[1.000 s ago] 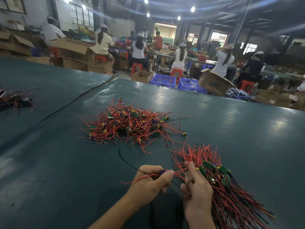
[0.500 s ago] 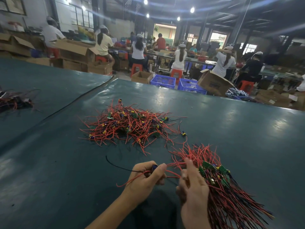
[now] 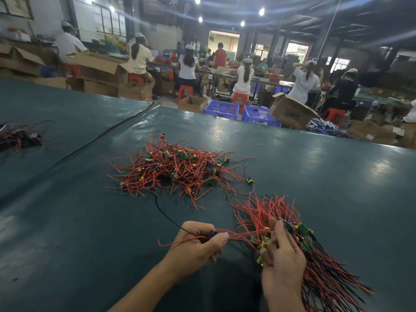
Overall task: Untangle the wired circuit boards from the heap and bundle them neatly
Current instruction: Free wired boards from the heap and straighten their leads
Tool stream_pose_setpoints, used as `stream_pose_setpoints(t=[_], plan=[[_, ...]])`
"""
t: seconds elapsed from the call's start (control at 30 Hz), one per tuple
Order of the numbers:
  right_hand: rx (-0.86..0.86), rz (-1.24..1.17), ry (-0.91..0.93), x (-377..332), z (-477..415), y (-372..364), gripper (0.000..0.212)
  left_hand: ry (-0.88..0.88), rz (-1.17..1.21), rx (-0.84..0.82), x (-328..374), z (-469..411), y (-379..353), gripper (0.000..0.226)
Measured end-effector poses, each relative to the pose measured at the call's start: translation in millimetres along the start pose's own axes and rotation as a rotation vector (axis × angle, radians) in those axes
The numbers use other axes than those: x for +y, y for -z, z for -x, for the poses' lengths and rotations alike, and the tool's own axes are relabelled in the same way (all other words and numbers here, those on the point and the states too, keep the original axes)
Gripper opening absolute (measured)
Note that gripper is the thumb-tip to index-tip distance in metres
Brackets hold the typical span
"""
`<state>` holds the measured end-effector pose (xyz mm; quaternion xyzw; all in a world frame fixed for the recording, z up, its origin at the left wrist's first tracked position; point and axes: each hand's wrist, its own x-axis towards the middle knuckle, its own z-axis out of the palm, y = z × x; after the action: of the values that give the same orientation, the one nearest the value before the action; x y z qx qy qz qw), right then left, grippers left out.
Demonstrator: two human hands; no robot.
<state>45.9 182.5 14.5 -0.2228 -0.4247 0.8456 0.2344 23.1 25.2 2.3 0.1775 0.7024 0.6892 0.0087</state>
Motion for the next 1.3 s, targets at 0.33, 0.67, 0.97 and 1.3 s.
stream_pose_setpoints(t=[0.33, 0.67, 0.97, 1.3], plan=[[-0.314, 0.218, 0.015, 24.1, 19.5, -9.6, 0.037, 0.046, 0.212, 0.064, 3.4, -2.8, -0.8, 0.034], [-0.333, 0.368, 0.193, 29.1, 27.1, -15.3, 0.02, -0.126, 0.003, -0.079, -8.2, 1.6, -2.6, 0.033], [-0.146, -0.182, 0.102, -8.6, 15.2, -6.6, 0.021, -0.04, 0.137, 0.019, -4.5, 1.6, -6.3, 0.03], [-0.268, 0.271, 0.161, -13.6, -1.8, 15.6, 0.038, 0.168, 0.226, 0.258, -4.3, -9.6, 9.7, 0.053]])
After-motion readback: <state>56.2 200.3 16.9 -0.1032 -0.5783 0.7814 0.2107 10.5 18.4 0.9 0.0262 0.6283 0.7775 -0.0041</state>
